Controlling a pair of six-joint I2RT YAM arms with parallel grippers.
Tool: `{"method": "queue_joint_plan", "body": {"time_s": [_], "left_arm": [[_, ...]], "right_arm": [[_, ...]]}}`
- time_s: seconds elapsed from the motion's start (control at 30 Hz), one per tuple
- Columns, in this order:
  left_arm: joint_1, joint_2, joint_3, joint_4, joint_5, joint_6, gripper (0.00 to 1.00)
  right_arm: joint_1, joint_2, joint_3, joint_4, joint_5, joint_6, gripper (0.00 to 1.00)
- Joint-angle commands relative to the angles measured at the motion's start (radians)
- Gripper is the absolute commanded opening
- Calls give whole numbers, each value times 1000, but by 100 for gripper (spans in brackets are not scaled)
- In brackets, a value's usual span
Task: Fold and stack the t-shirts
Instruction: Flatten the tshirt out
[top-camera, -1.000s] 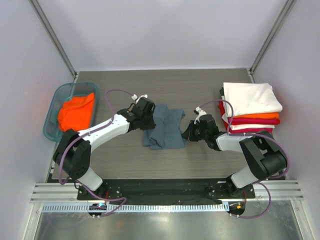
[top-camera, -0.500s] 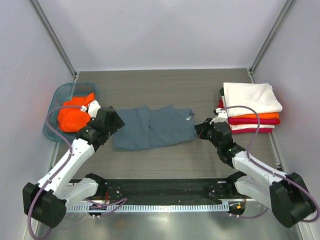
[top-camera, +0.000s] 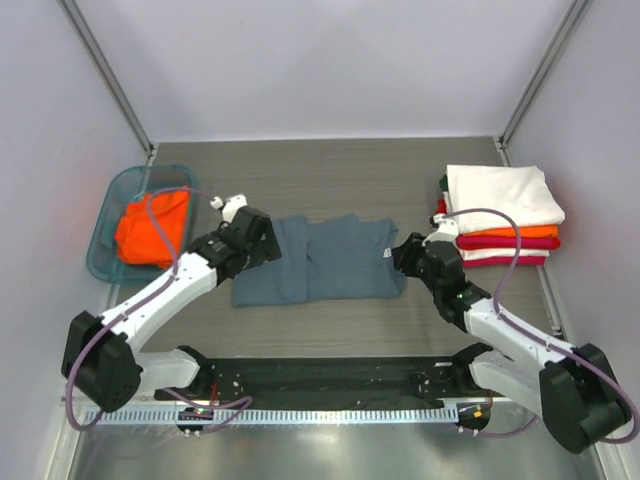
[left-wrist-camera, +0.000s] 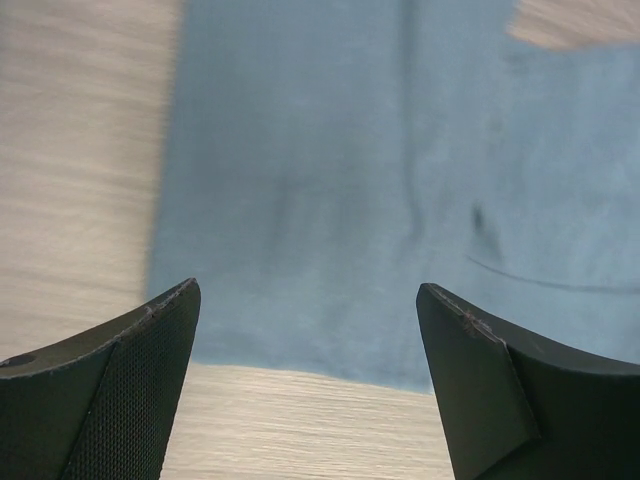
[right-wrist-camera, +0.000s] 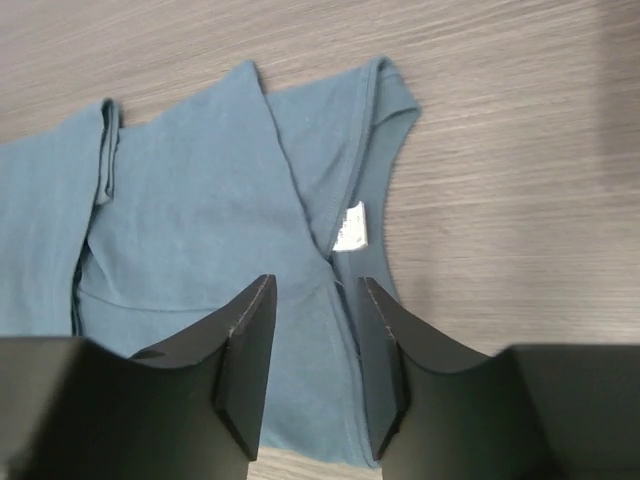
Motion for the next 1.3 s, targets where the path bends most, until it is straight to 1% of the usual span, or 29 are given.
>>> {"method": "queue_joint_plan", "body": {"time_s": [0.0, 0.03, 0.07, 0.1, 0.17, 0.2, 0.27, 0.3, 0.37, 0.4, 0.43, 0.47, 0.53, 0.57, 0.6, 0.67, 0.83, 0.97, 1.07, 1.1, 1.2, 1.27], "left_arm": [[-64, 88, 95, 38, -5, 59, 89], [-68, 111, 124, 39, 1, 61, 89], [-73, 159, 138, 47, 12, 64, 89], [-74, 179, 166, 50, 20, 70, 89], [-74, 222, 194, 53, 35, 78, 89], [-74, 256, 209, 53, 47, 82, 89], [-74, 282, 243, 54, 52, 98, 89], [-74, 302, 259, 54, 52, 102, 89], [-74, 316, 276, 51, 52, 113, 90], [-74, 331, 296, 41, 24, 119, 97], [-74, 331, 304, 41, 24, 119, 97], [-74, 343, 315, 13, -24, 90, 100], [-67, 360, 350, -36, -77, 49, 100], [-62, 375, 358, -35, -65, 53, 100], [-56, 382, 361, -19, -48, 87, 100], [-55, 400, 367, 7, -23, 99, 100], [-55, 431, 388, 19, -36, 125, 100], [-56, 467, 411, 22, -19, 151, 99], [-56, 494, 421, 33, -4, 171, 95], [-58, 500, 428, 33, 3, 174, 95], [-58, 520, 438, 42, 30, 185, 92], [-58, 532, 441, 50, 53, 190, 89]], "right_arm": [[1, 114, 174, -51, -47, -18, 43], [1, 146, 201, -72, -67, -18, 43], [1, 221, 229, -81, -103, -15, 43], [1, 253, 286, -91, -111, -14, 43], [1, 326, 341, -109, -131, -17, 44], [1, 396, 372, -117, -148, -17, 44], [1, 461, 467, -144, -179, -29, 44], [-1, 531, 528, -153, -179, -29, 45], [-1, 588, 579, -169, -179, -24, 48], [-2, 650, 638, -170, -162, -23, 55], [-2, 651, 659, -170, -164, -23, 55], [-4, 689, 679, -173, -165, -26, 59], [-9, 731, 747, -184, -176, -34, 57], [-10, 772, 771, -201, -177, -37, 54], [-12, 790, 794, -212, -179, -41, 53], [-12, 846, 857, -229, -179, -49, 54], [-16, 944, 965, -291, -179, -61, 53], [-16, 1013, 1012, -316, -181, -64, 53], [-16, 1057, 1033, -319, -179, -58, 52], [-16, 1067, 1039, -321, -211, -57, 52], [-16, 1107, 1070, -322, -230, -50, 51], [-16, 1124, 1081, -322, -237, -50, 45]]}}
